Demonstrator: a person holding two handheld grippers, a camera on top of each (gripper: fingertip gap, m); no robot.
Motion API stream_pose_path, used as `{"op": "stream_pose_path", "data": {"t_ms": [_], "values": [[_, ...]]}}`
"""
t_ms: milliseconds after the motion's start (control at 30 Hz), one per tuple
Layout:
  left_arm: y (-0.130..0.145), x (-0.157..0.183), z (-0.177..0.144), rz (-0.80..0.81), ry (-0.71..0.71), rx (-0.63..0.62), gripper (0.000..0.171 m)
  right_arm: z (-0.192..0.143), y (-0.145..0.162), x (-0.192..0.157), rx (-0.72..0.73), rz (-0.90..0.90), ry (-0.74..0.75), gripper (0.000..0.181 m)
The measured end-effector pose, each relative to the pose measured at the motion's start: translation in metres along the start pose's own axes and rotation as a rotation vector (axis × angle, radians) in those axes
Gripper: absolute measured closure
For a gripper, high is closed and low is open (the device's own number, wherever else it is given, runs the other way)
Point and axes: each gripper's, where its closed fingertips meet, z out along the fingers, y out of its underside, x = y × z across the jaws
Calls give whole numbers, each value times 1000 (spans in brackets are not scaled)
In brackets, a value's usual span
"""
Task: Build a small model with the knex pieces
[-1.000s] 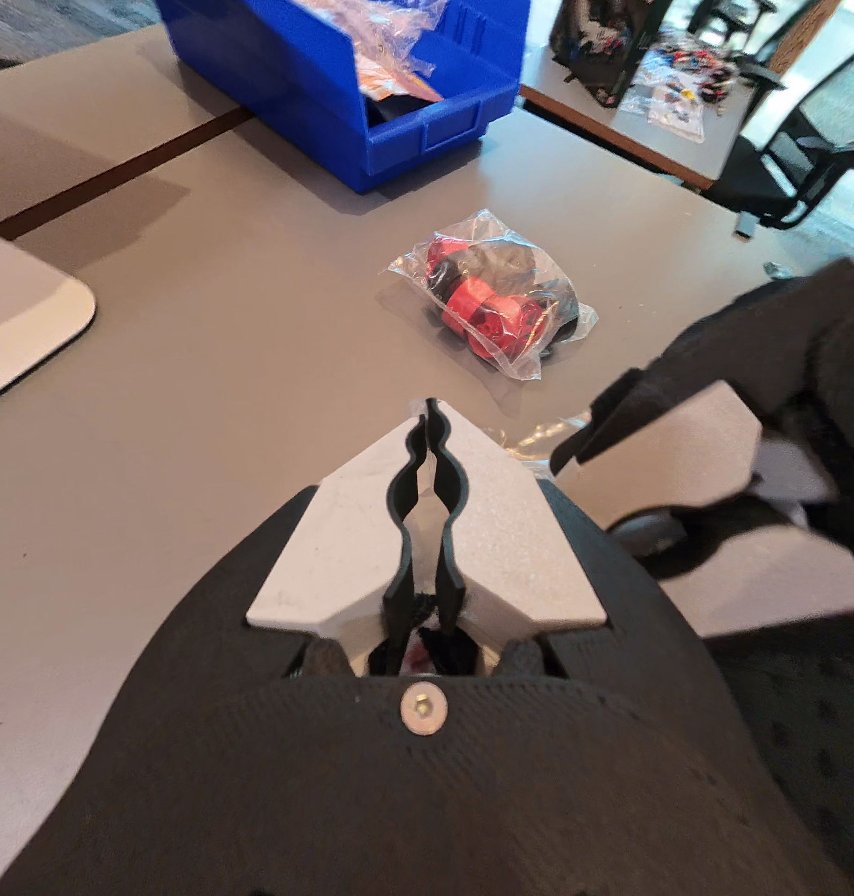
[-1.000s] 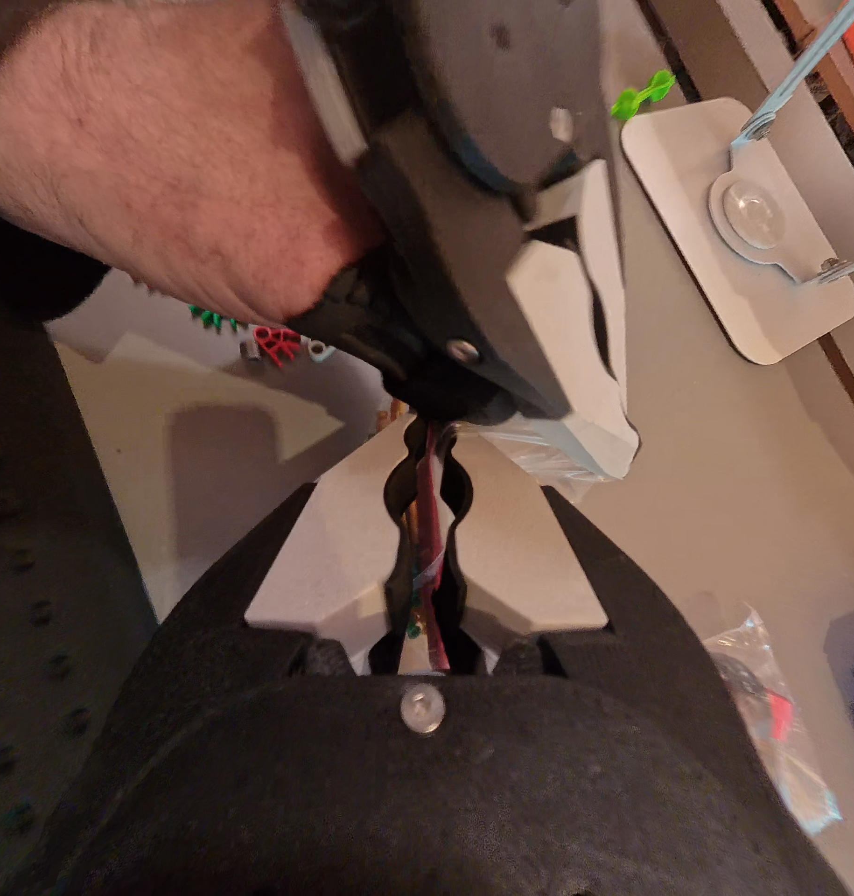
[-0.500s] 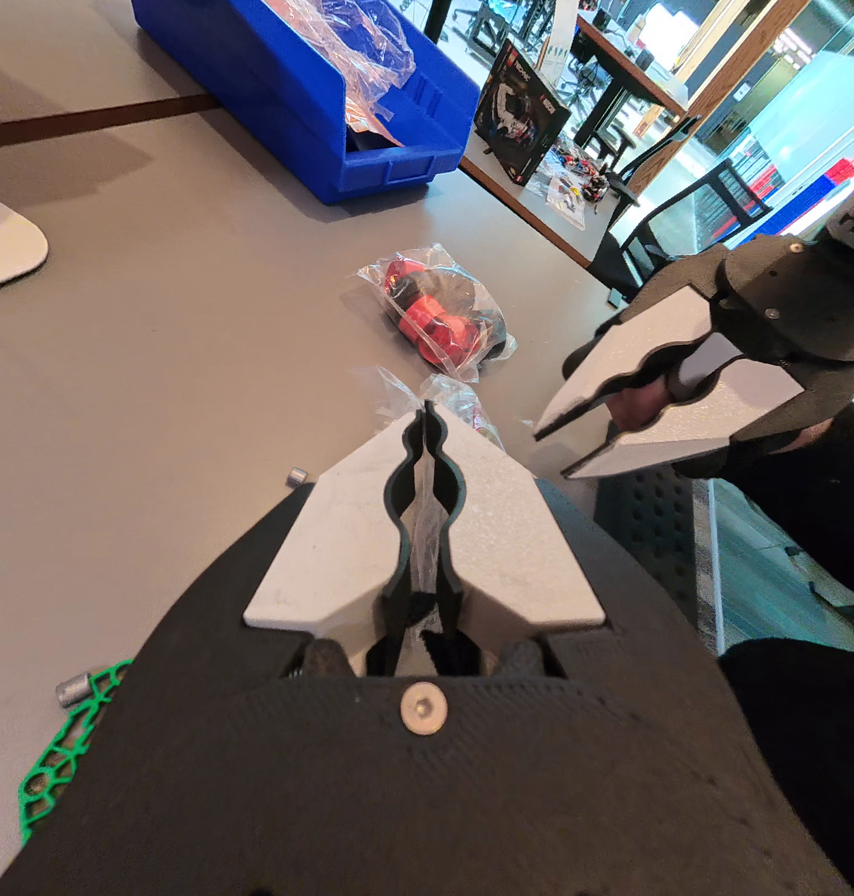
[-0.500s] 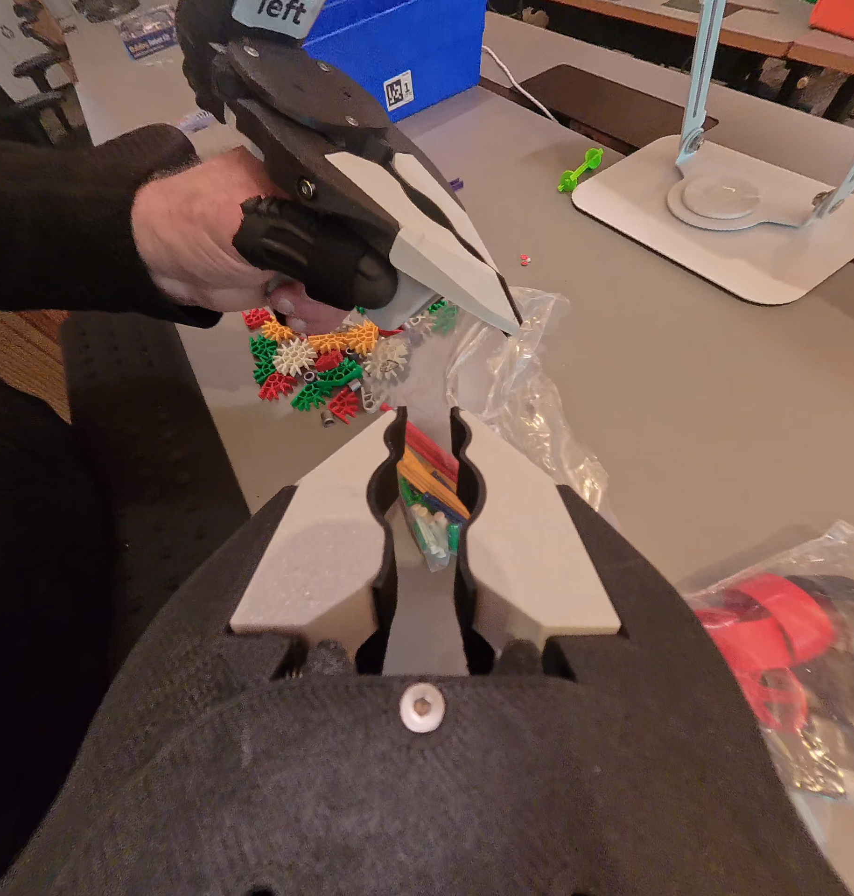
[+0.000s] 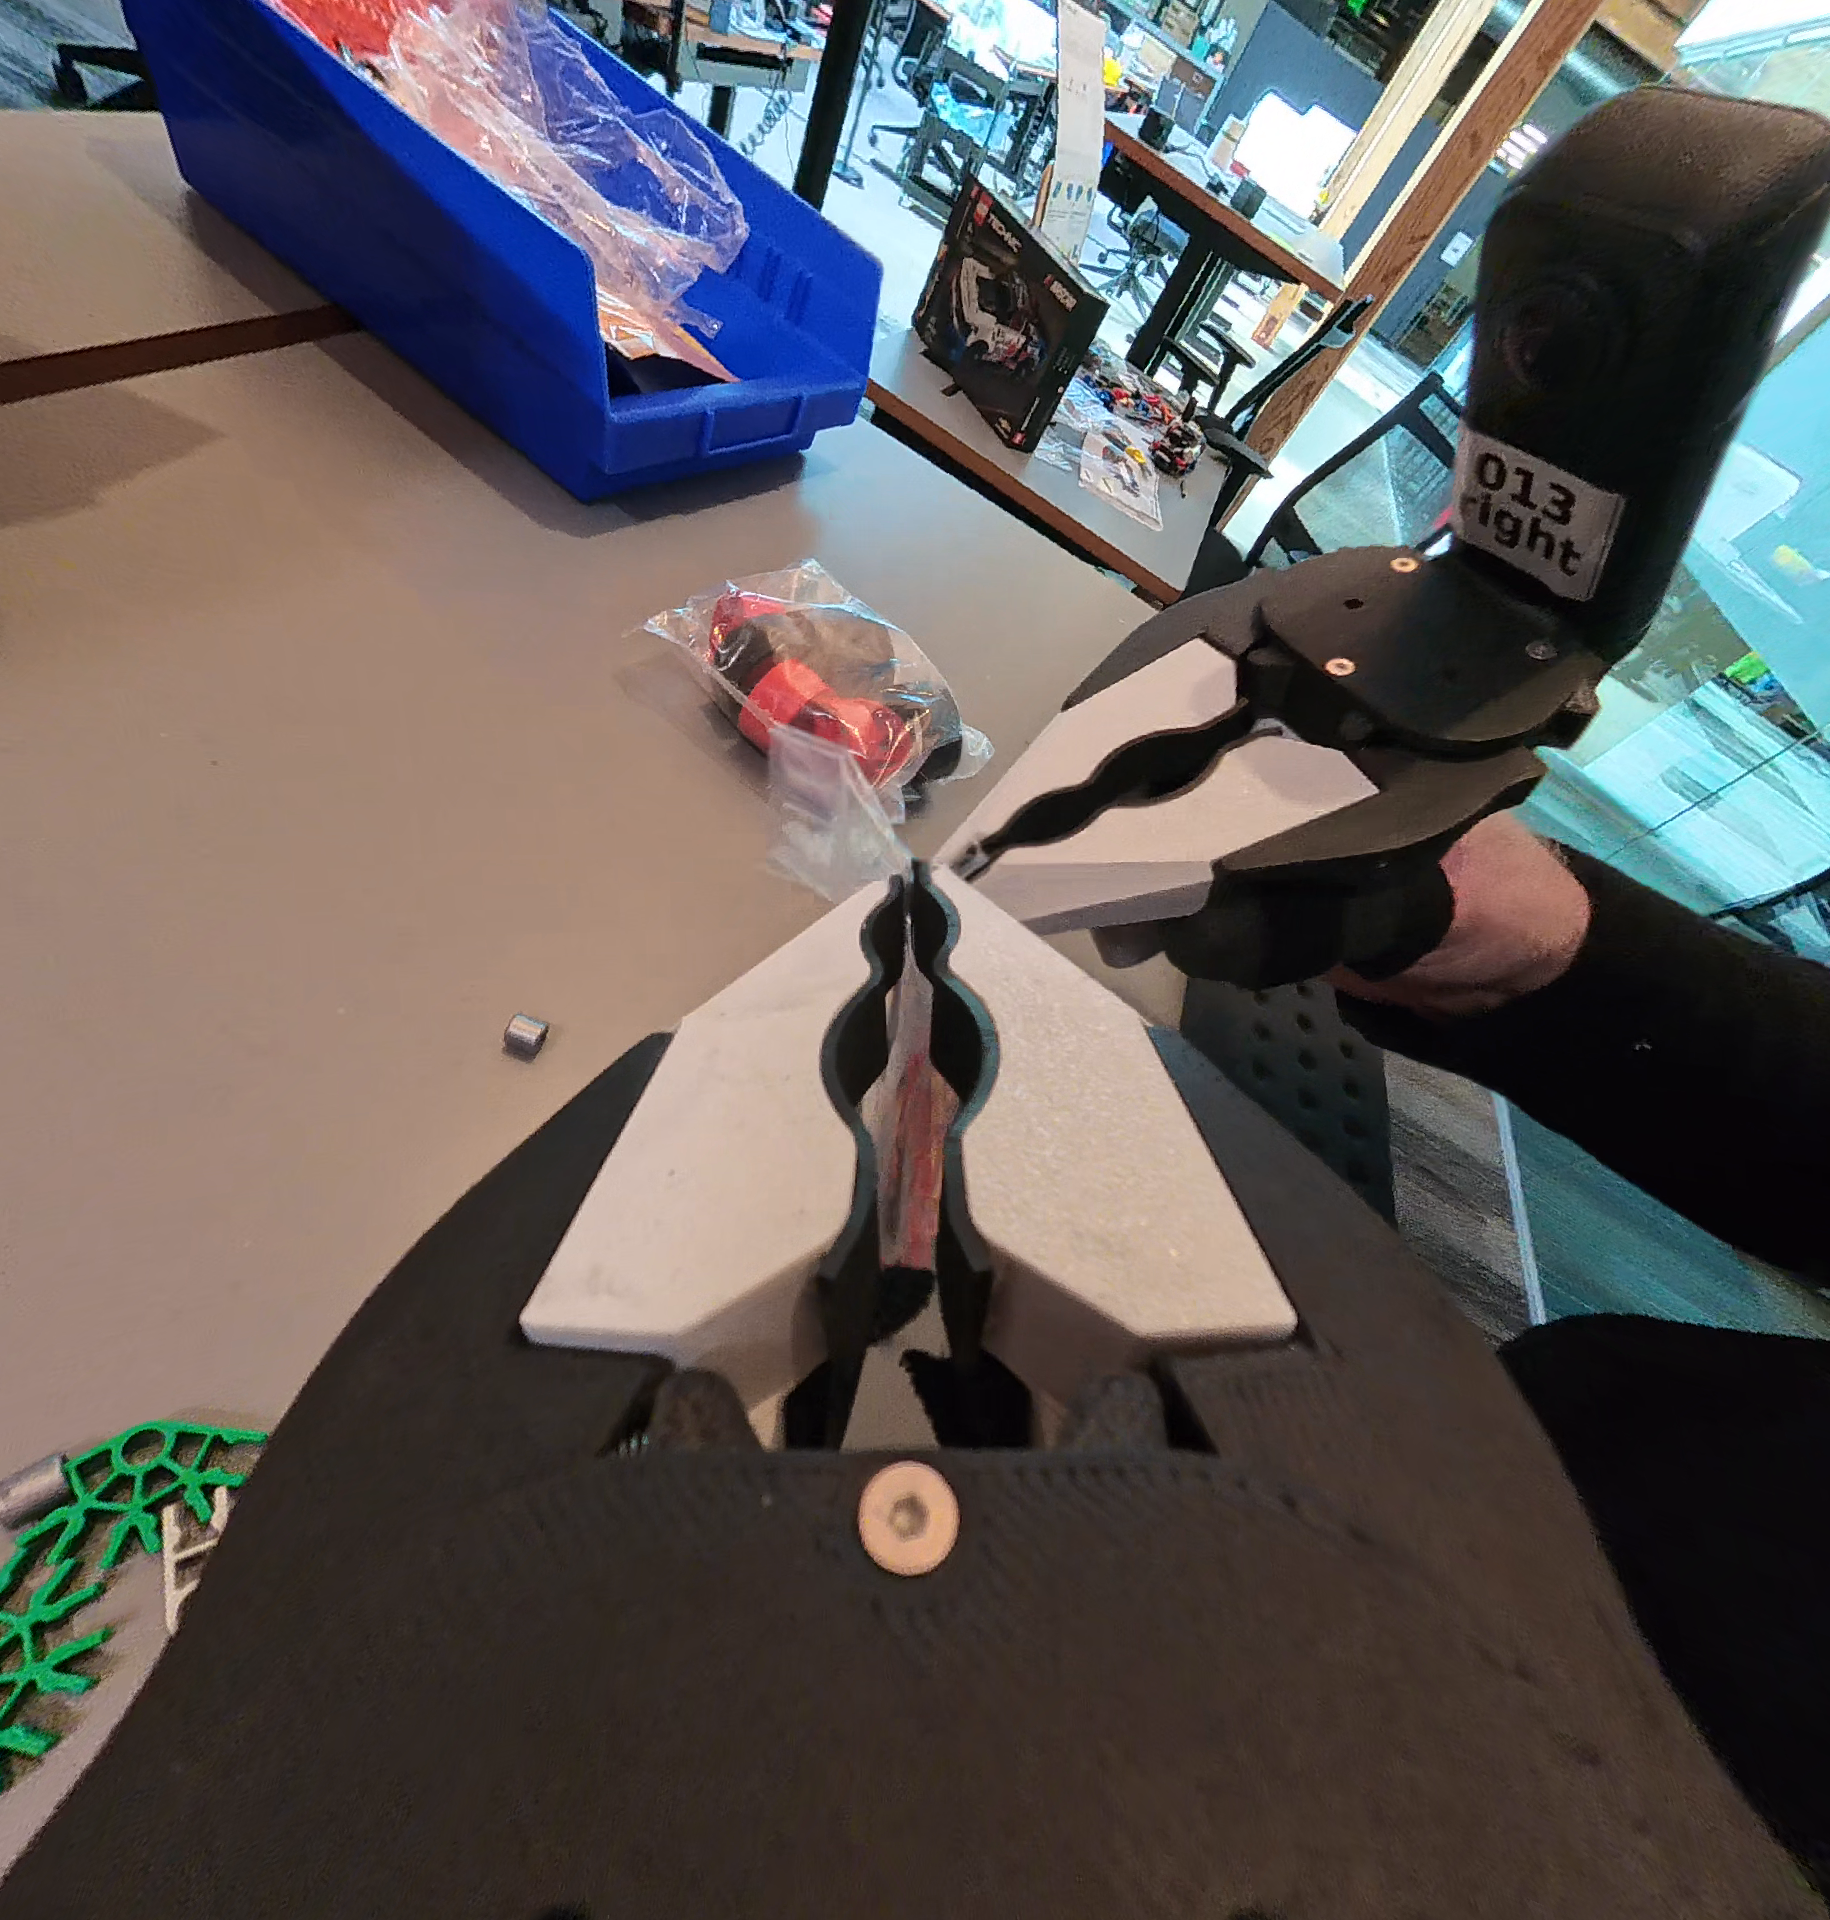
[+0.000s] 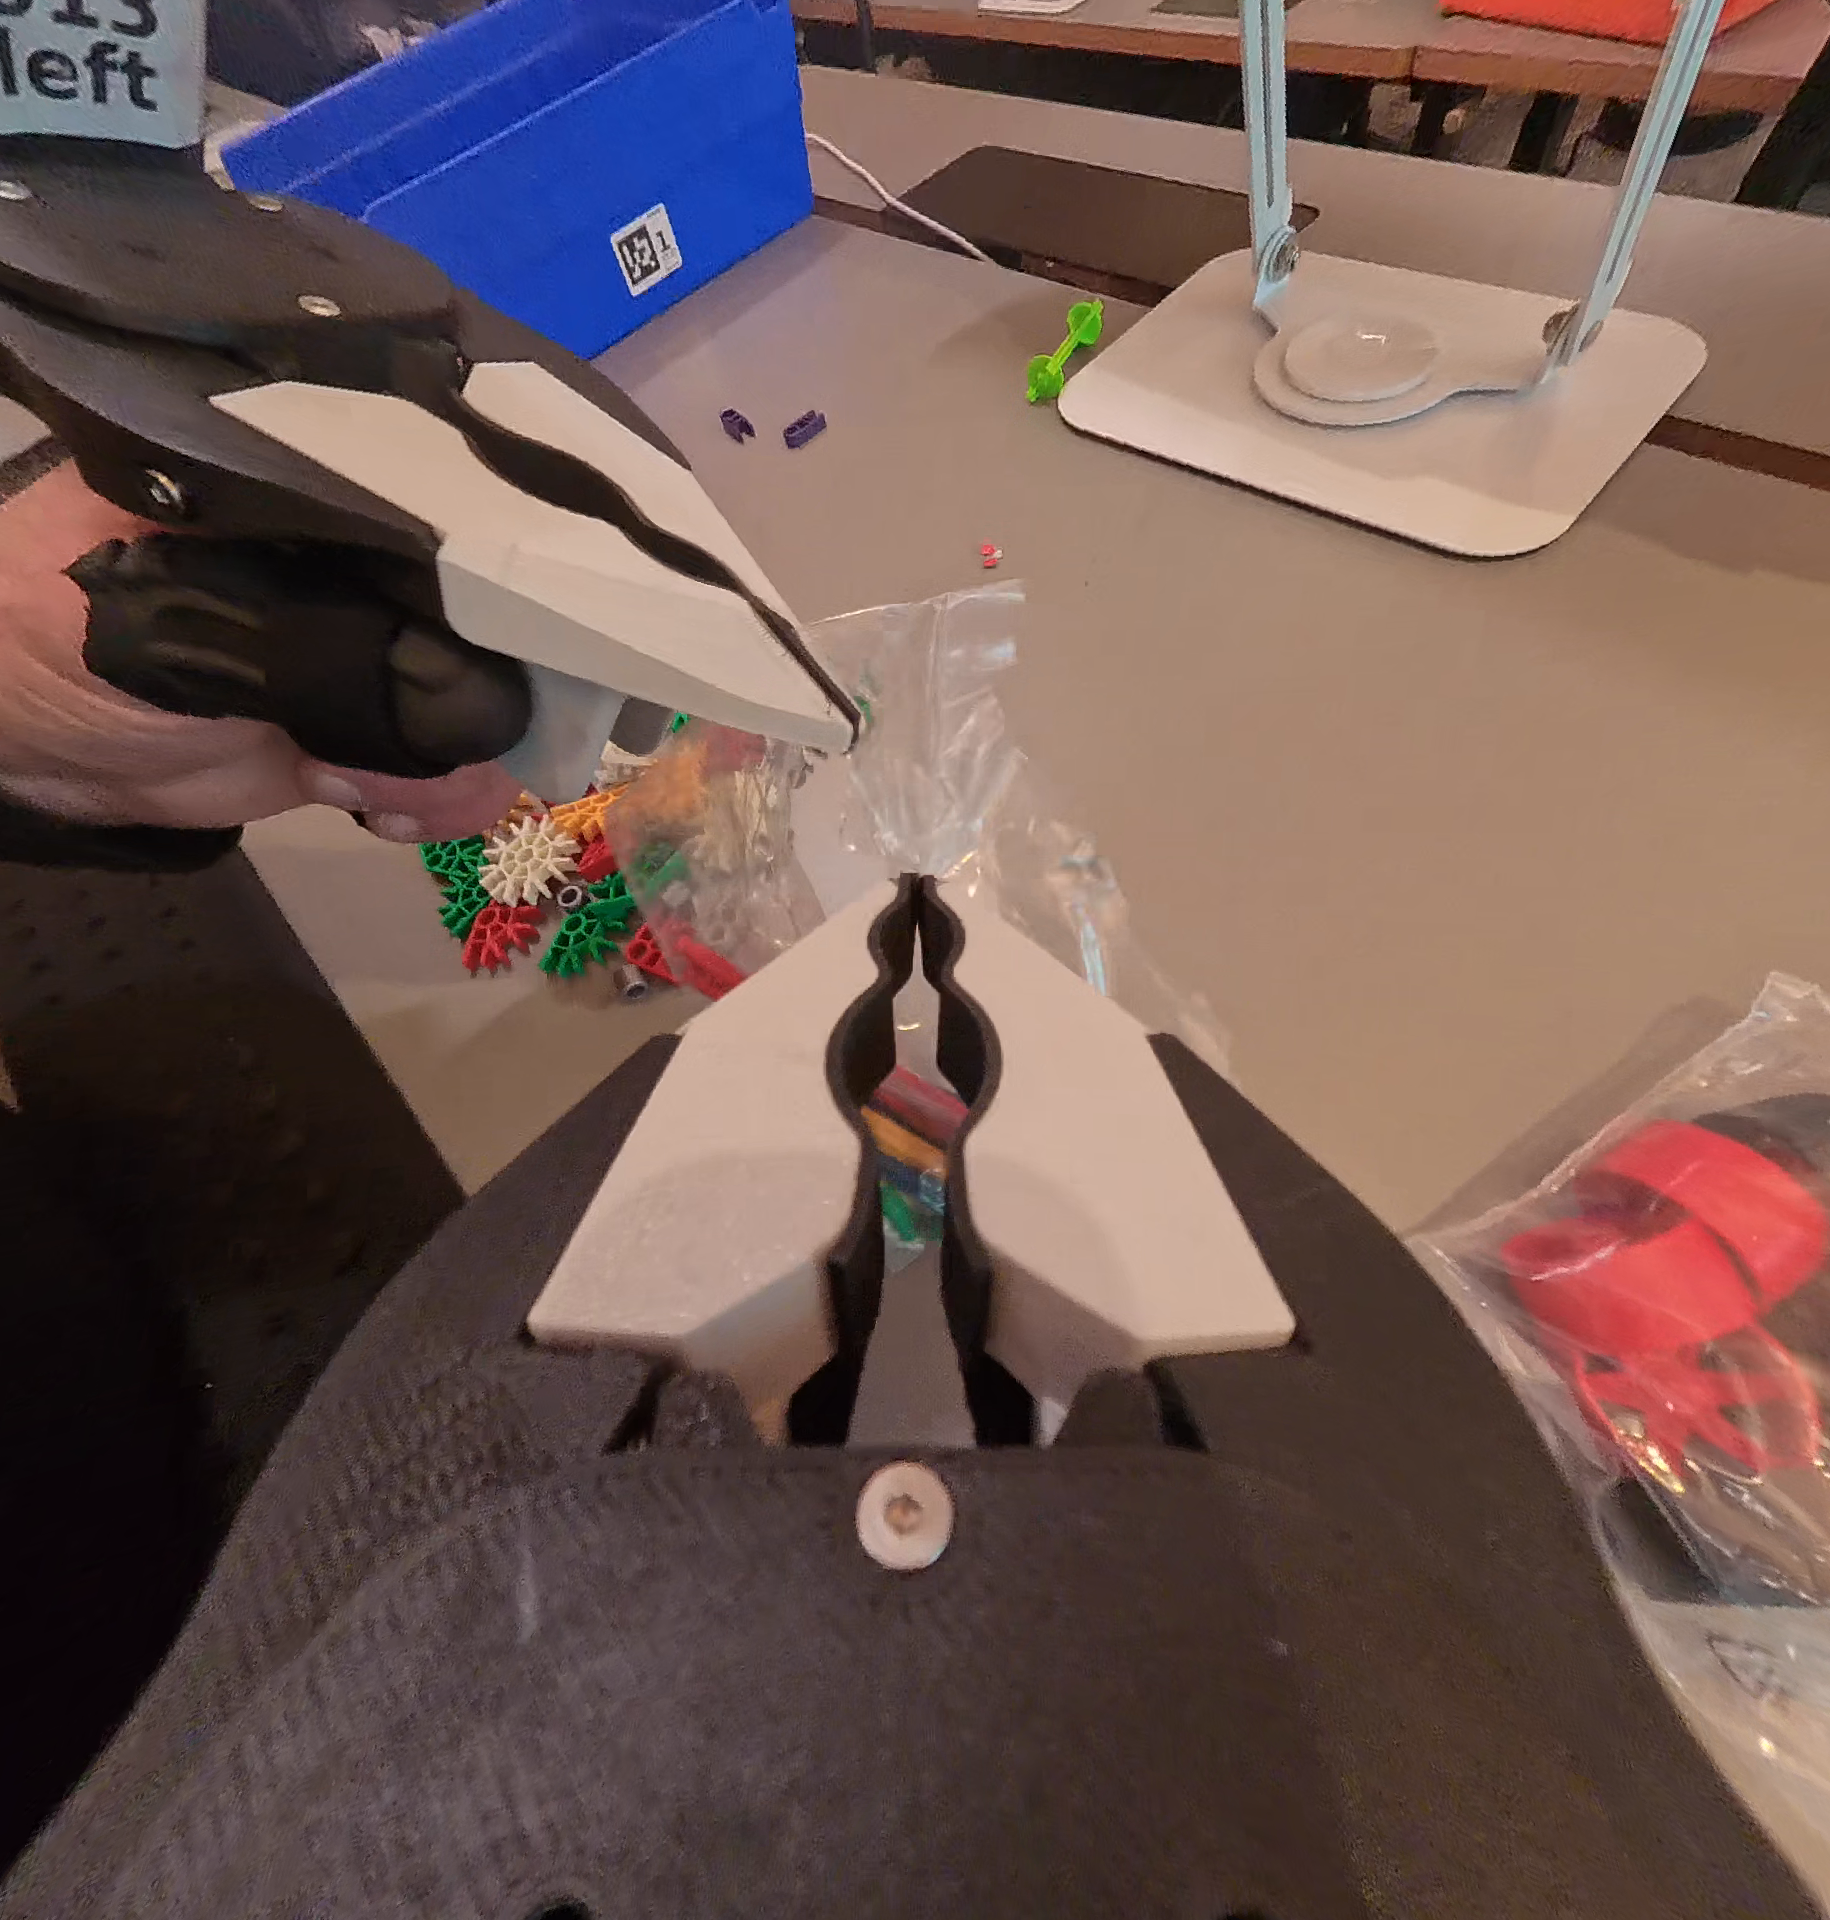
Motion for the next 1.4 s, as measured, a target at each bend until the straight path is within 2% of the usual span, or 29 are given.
{"op": "stream_pose_path", "data": {"t_ms": [167,267,367,467,533,567,633,667,800,900,933,1000,1167,1300,1400], "values": [[0,0,-8,6,17,10,170,-3,-9,-5,55,25,-27,181],[0,-2,-13,-15,37,10,145,-12,-19,-5,116,79,-62,181],[6,-2,-7,1,65,-53,124,-18,-30,-8,160,115,-104,181],[3,1,0,10,103,-69,127,-20,-36,-10,172,104,-118,181],[1,5,3,-2,139,-89,143,-21,-40,-10,174,89,-107,181],[-2,5,5,-9,138,-79,146,-21,-41,-12,171,81,-112,181],[-3,3,8,-3,122,-78,168,-21,-43,-15,169,70,-108,181],[-5,0,9,7,103,-66,171,-22,-44,-16,174,68,-108,181],[-9,-5,11,18,61,-60,171,-26,-48,-8,190,83,-40,181],[-15,-12,11,46,-25,-49,171,-28,-42,2,154,95,51,181],[-18,-14,11,55,-56,-37,171,-29,-41,5,148,103,81,178],[-23,-16,10,85,-102,-27,171,-30,-43,6,147,122,120,158],[-37,-16,10,162,-191,-5,171,-22,-48,3,153,174,125,139],[-43,-6,14,186,-202,11,171,-19,-53,9,189,197,173,137],[-49,0,14,205,-210,35,171,-22,-54,19,226,226,210,151]]}}
